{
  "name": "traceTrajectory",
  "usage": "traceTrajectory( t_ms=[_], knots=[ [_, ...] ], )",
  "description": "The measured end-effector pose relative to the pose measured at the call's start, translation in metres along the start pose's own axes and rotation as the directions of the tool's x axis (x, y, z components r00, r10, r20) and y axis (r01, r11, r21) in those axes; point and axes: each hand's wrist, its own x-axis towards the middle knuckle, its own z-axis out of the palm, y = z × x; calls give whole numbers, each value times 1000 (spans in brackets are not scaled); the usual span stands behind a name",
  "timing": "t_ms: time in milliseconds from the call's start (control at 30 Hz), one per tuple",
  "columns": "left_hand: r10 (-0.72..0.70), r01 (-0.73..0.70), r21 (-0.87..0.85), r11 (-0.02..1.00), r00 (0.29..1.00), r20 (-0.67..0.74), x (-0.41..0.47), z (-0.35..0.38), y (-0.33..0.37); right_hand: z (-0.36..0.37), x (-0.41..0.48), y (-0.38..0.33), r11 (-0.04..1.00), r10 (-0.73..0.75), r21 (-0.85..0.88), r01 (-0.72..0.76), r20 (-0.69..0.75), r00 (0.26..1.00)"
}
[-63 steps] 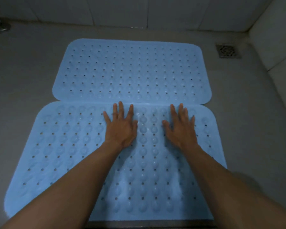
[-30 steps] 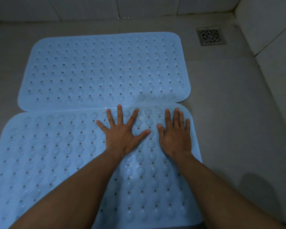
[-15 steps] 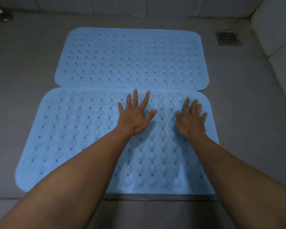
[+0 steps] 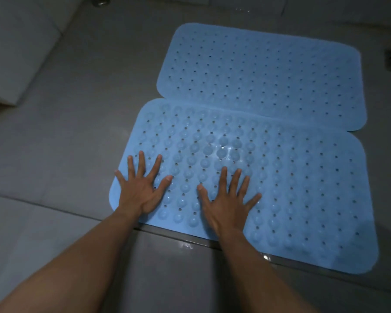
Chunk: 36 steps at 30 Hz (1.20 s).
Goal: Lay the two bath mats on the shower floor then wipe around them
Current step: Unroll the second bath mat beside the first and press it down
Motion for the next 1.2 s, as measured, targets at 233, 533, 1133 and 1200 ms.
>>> traceTrajectory(
  t_ms=[233, 533, 1133, 1200],
  knots=[
    [-42, 40, -51, 998, 998, -38, 1, 2, 2, 6, 1, -1, 1000, 1, -15, -1, -28, 1000],
    [-41, 40, -18, 999, 997, -66, 4, 2, 9, 5, 3, -2, 998, -15, -54, 14, -16, 1000],
    [-44, 37, 156, 987, 998, 44, 5, -23, 47, -23, 0, 20, 991, -131, -15, 132, 89, 987],
    [48, -38, 144, 989, 997, -63, -2, -16, 74, -38, -2, 43, 981, -196, -11, 196, -1, 981]
  ],
)
